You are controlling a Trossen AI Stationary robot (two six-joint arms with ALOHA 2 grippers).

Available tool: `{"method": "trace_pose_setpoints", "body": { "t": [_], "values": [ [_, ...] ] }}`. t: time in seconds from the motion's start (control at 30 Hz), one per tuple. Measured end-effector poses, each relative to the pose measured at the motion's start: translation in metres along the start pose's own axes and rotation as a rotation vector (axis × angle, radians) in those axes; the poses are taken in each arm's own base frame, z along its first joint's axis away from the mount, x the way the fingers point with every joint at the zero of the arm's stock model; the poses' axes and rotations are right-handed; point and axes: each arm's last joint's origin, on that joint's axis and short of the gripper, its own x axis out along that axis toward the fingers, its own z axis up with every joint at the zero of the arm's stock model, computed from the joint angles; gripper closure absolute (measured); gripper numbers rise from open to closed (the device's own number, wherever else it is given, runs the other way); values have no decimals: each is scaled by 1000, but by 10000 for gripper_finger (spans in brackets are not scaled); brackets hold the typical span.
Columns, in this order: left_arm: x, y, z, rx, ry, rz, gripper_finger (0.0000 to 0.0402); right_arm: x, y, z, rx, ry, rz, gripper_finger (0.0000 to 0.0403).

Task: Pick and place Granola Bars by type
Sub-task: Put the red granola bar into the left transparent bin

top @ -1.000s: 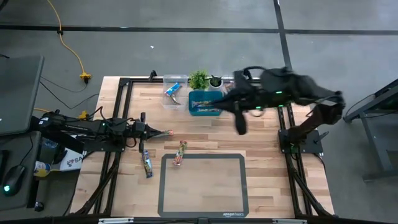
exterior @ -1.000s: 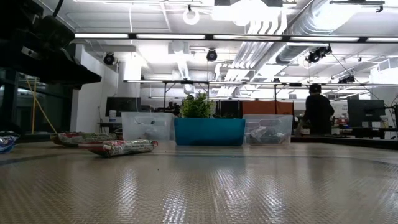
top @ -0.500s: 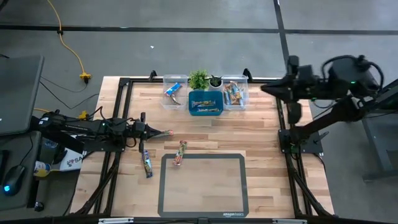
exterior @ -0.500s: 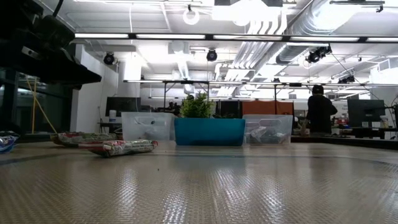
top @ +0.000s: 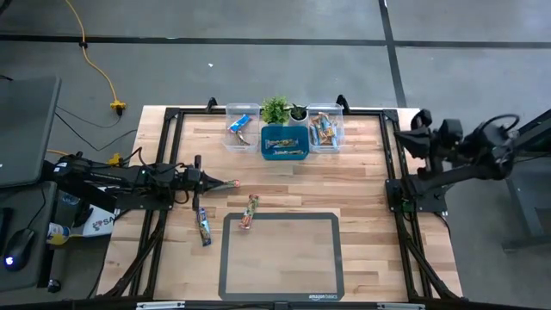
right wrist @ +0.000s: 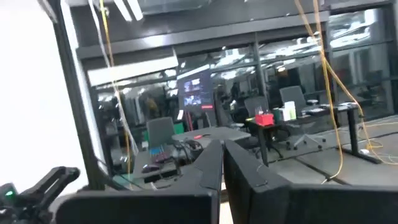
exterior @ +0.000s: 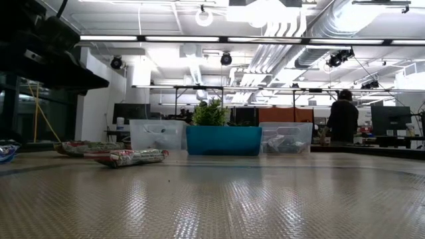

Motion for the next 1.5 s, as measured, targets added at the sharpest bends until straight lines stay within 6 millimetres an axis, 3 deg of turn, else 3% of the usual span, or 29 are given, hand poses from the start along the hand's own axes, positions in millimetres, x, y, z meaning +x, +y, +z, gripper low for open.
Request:
{"method": "trace_pose_setpoints", "body": {
  "t": [0.13,0.27,0.47,0.83,1.1,1.5],
  "values": [
    [0,1,0,-1,-4,30,400,-17,-11,-35,-18,-69,-31,402],
    [0,1,0,-1,-5,38,400,-21,-15,-61,-119,-80,-45,402],
    [0,1,0,-1,-6,41,400,-14,-18,-97,-178,-18,-102,403],
    [0,3,4,-9,-40,102,400,-4,-21,-157,-106,-201,-98,403],
    [-1,3,12,-32,-126,117,400,-6,-22,-166,-143,-237,-72,403],
    [-9,4,40,-113,-427,125,400,-2,-25,-192,-164,12,-105,403]
  ]
}}
